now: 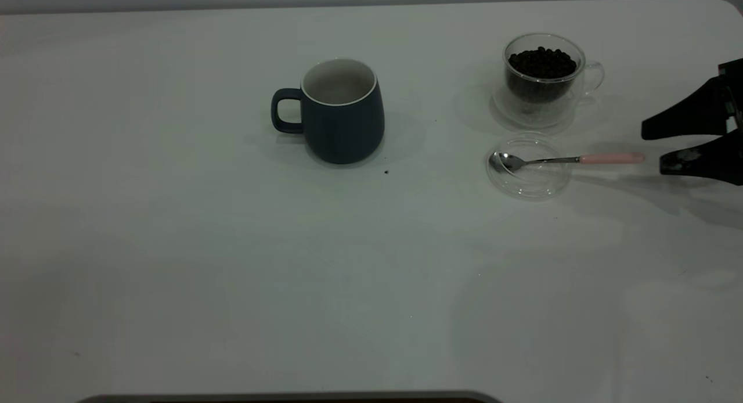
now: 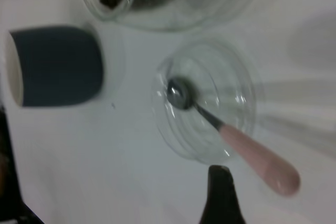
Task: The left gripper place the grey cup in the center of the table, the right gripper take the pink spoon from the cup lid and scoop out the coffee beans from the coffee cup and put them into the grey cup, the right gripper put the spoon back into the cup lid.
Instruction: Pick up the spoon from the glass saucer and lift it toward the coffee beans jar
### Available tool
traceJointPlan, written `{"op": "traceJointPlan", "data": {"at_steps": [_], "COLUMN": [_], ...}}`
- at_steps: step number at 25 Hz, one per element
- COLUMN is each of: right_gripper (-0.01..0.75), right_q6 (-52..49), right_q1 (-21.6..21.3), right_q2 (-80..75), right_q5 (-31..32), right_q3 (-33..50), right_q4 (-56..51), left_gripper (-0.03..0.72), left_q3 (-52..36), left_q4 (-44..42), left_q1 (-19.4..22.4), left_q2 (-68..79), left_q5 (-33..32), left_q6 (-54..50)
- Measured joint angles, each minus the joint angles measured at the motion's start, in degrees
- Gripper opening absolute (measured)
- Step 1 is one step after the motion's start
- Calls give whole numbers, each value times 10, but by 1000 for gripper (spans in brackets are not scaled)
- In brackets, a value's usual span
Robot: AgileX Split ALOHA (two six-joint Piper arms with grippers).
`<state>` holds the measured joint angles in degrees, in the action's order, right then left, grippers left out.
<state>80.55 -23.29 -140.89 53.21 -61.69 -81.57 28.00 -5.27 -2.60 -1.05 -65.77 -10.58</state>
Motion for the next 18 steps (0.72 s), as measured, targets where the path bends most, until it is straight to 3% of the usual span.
{"op": "traceJointPlan", "data": {"at_steps": [12,18], "right_gripper": [589,589], "right_q6": [28,47], "right_q1": [68,74], "right_q2": [-47,-51], "right_q5": [15,15], "right_q3": [-3,-3], "right_q4": [-77,-107], "left_gripper": [569,569], "left_q3": [0,0], "left_q4": [0,0], "left_q1": [0,0], "left_q2": [0,0], "left_q5": [0,0], "left_q6": [0,0]}}
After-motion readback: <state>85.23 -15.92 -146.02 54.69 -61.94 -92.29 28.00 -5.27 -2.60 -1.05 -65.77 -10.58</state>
